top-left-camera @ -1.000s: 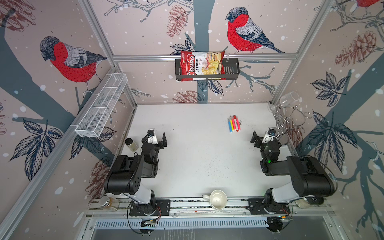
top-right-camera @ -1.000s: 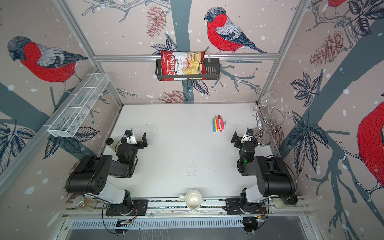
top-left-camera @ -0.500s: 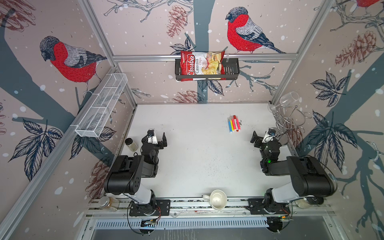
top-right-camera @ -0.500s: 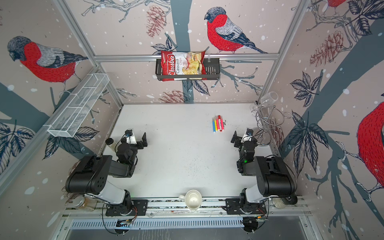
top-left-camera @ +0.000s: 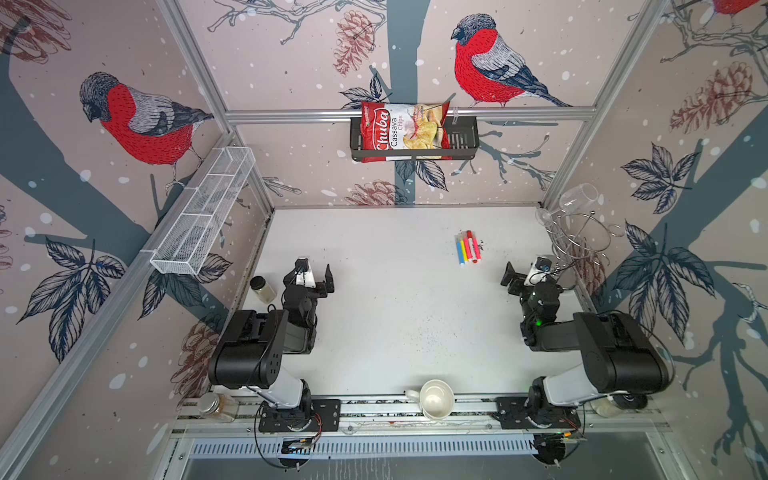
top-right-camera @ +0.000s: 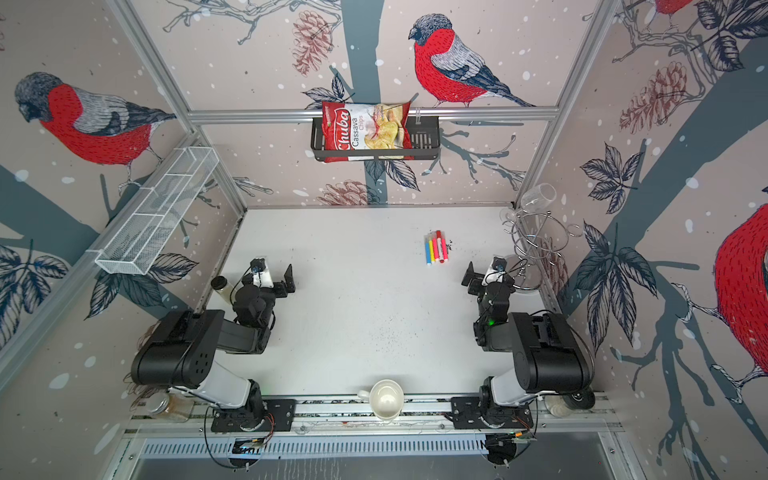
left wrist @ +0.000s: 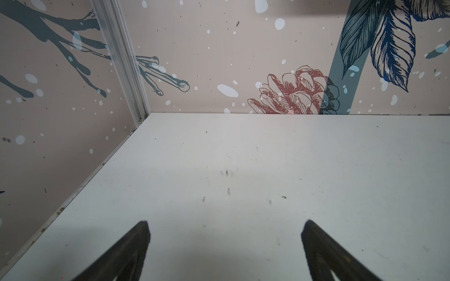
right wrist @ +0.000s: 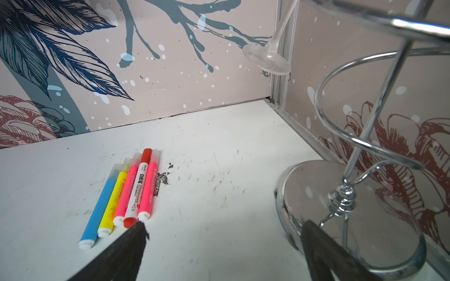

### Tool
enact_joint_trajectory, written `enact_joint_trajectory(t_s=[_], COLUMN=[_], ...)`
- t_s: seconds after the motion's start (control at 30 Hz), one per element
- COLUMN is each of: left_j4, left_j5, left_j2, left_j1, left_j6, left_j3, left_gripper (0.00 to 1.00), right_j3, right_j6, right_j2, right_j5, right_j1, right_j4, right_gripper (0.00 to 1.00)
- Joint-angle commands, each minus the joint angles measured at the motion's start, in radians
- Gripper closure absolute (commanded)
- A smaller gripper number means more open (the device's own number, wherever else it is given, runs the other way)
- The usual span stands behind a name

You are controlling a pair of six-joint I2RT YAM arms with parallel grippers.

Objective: Insert the pens into the pen caps

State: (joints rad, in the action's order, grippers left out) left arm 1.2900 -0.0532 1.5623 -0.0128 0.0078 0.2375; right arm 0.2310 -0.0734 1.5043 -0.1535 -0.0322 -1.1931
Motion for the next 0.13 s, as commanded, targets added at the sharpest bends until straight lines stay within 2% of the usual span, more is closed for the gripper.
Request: enact_joint_trajectory(t_s=[0.0,0.1], left_j4=[0.020,0.019], left_j5=[0.000,-0.001], left_j2=[-0.005,-0.005], left_j1=[0.001,0.001], left_j6=[-0.008,-0.008], left_j3=[-0.008,-0.007], left_gripper=[0.03,0.03], right_j3=[0.007,0.012], right_j6=[0.012,0.007], right_j2=[-0.001,0.001], right_j5=[0.002,0.020], right_j1=[0.000,0.009], right_j4=[-0.003,0.008], right_gripper=[0.00,0.00])
